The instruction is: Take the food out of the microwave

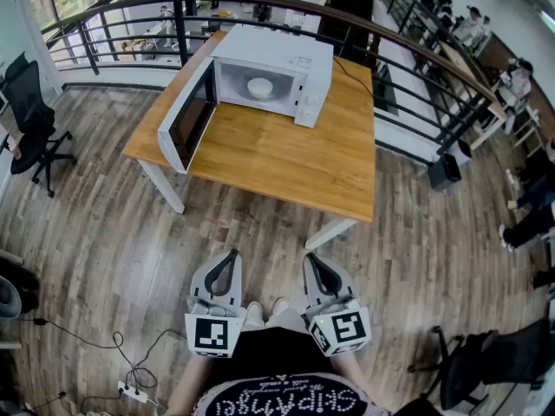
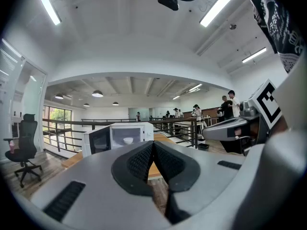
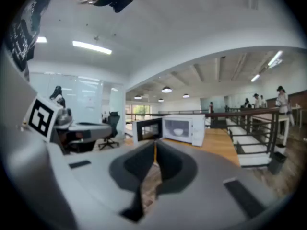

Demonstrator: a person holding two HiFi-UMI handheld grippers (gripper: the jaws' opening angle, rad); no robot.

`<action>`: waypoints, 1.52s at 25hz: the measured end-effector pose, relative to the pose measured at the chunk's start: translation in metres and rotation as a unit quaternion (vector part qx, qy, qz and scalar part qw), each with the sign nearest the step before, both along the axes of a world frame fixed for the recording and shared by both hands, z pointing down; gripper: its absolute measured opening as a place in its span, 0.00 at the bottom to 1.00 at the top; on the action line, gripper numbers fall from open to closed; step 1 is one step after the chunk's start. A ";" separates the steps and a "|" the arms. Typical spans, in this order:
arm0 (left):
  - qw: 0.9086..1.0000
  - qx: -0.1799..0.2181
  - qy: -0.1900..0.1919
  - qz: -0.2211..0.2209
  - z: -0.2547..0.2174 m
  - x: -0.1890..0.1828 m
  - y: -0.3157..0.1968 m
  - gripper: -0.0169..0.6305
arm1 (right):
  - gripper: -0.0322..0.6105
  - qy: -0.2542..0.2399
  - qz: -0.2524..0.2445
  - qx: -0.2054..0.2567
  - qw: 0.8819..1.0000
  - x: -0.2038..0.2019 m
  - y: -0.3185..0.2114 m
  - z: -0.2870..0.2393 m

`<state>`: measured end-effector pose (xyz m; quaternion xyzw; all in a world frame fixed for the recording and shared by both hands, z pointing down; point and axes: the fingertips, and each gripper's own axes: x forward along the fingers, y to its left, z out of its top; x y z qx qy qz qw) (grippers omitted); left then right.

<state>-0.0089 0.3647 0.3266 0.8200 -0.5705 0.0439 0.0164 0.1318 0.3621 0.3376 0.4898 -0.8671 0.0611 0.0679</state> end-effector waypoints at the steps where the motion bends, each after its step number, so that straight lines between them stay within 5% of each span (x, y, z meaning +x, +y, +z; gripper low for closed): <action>1: 1.000 -0.002 0.000 0.000 0.001 0.000 0.000 0.08 | 0.11 0.001 0.000 0.001 1.000 0.000 0.000 0.000; 26: 1.000 0.001 0.002 -0.003 0.000 -0.008 0.012 0.08 | 0.11 0.010 0.018 0.030 0.999 0.004 0.012 -0.010; 38: 0.999 -0.039 -0.001 0.002 0.021 -0.010 -0.019 0.08 | 0.11 0.016 0.007 -0.015 1.000 0.007 -0.015 0.011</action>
